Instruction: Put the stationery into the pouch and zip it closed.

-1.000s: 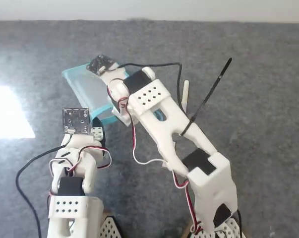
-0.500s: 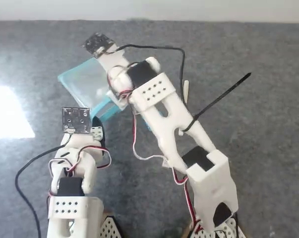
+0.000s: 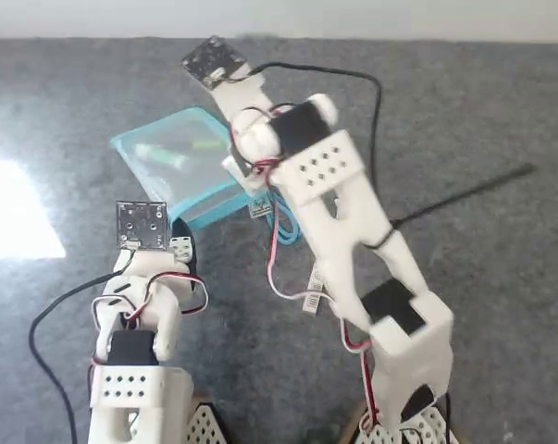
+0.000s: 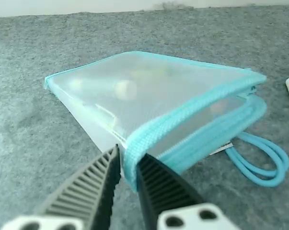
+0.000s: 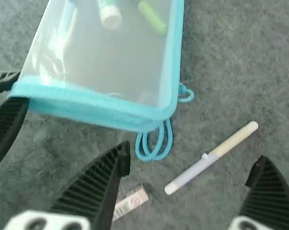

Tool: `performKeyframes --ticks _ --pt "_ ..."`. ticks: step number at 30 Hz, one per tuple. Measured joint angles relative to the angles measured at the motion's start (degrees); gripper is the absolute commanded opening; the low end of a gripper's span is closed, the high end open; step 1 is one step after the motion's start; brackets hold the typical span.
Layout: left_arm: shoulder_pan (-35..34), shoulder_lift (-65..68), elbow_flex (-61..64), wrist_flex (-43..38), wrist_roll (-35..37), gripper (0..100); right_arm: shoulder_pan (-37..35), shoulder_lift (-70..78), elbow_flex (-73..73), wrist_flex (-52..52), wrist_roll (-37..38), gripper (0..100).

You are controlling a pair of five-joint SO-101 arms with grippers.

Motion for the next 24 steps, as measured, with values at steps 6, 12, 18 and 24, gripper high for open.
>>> performKeyframes --ticks 6,12,18,24 --pt "0.0 0.0 0.0 0.0 0.0 1 9.0 -7.5 14.2 0.9 -1.1 33.6" --pt "0.0 0.0 0.0 0.0 0.0 1 17.7 -7.5 36.9 -3.3 -1.1 35.5" --pt "0.0 0.0 0.0 0.0 0.0 1 20.0 -7.5 51.9 -19.2 -5.0 35.5" --pt "0.0 0.0 0.0 0.0 0.0 1 17.8 -7.5 54.1 -24.8 -11.0 35.5"
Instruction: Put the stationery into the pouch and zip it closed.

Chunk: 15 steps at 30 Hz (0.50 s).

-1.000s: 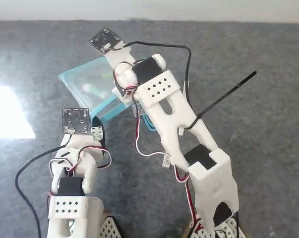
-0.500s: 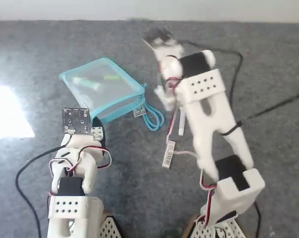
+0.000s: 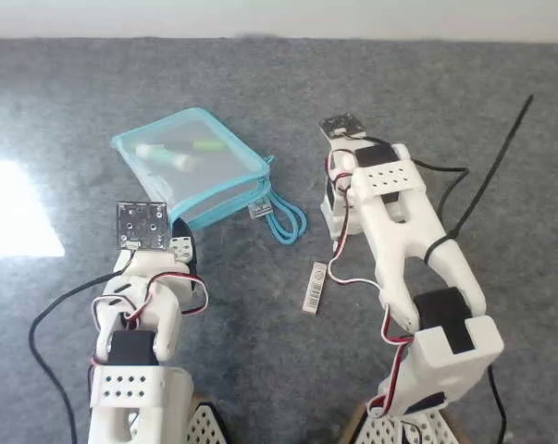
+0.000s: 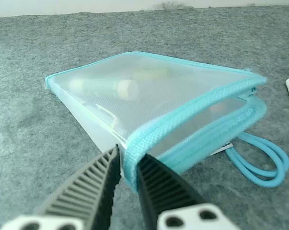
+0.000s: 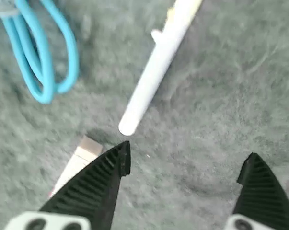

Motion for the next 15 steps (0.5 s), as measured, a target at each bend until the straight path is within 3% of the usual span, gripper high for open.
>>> performKeyframes --ticks 7,11,15 --pt "0.0 0.0 0.0 0.0 0.0 1 -0.2 0.0 3.1 -8.9 -12.6 35.4" --pt "0.0 0.0 0.7 0.0 0.0 1 -0.3 0.0 5.1 -11.2 -14.3 35.1" --pt "0.0 0.0 1.0 0.0 0.0 1 -0.2 0.0 8.8 -15.4 -14.2 27.1"
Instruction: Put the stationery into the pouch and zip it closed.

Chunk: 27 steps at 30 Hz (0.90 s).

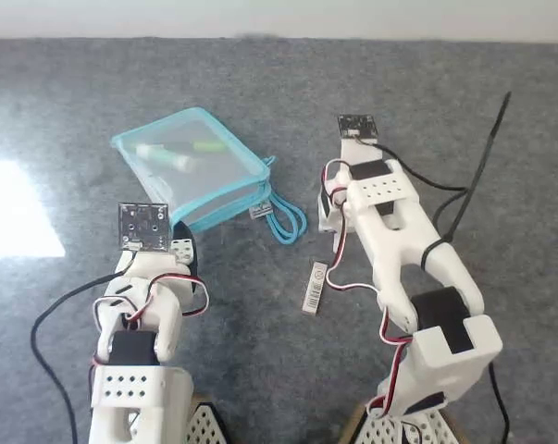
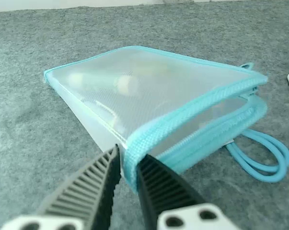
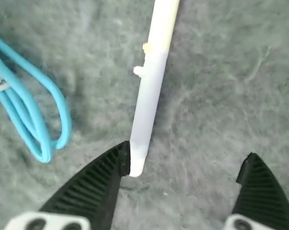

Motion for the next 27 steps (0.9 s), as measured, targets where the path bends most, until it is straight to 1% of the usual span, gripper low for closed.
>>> performKeyframes --ticks 3,6,11,15,21,24,27 --pt "0.0 0.0 0.0 0.0 0.0 1 -0.1 0.0 2.0 -2.8 1.1 22.8" --pt "0.0 0.0 0.0 0.0 0.0 1 0.0 0.0 4.0 -5.0 1.3 22.1" --pt "0.0 0.0 0.0 0.0 0.0 1 -0.1 0.0 4.8 -5.8 1.3 21.5" --pt "0.0 0.0 0.0 0.0 0.0 1 -0.1 0.0 6.2 -5.8 1.3 16.2" --pt "0.0 0.0 0.0 0.0 0.0 1 0.0 1.8 6.0 -7.4 1.6 15.9" --pt "0.0 0.0 0.0 0.0 0.0 1 -0.2 3.8 4.0 -6.9 1.5 10.5" --pt "0.0 0.0 0.0 0.0 0.0 1 0.5 4.8 2.5 -5.5 1.5 1.3"
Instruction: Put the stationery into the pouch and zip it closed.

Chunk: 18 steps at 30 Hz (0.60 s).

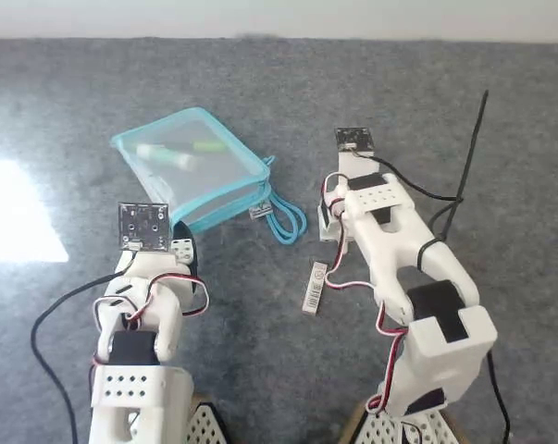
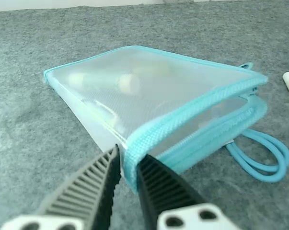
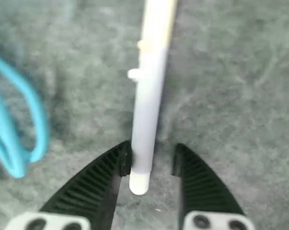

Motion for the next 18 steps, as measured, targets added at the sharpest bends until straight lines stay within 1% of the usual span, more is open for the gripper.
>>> performKeyframes --ticks 1,5,8,12,15,18 --pt "0.0 0.0 0.0 0.0 0.0 1 0.0 0.2 -0.3 0.1 0.1 0.2" --pt "0.0 0.0 0.0 0.0 0.0 1 1.2 0.9 -0.9 0.6 0.2 0.7" --pt "0.0 0.0 0.0 0.0 0.0 1 2.4 1.0 -2.6 4.2 0.8 0.7" --pt "0.0 0.0 0.0 0.0 0.0 1 2.5 -4.5 -2.9 11.3 8.9 0.7" --pt "0.0 0.0 0.0 0.0 0.0 1 2.4 -12.1 -2.4 16.3 16.4 0.7" --pt "0.0 0.0 0.0 0.0 0.0 1 2.3 -21.5 -1.1 20.1 21.3 0.7"
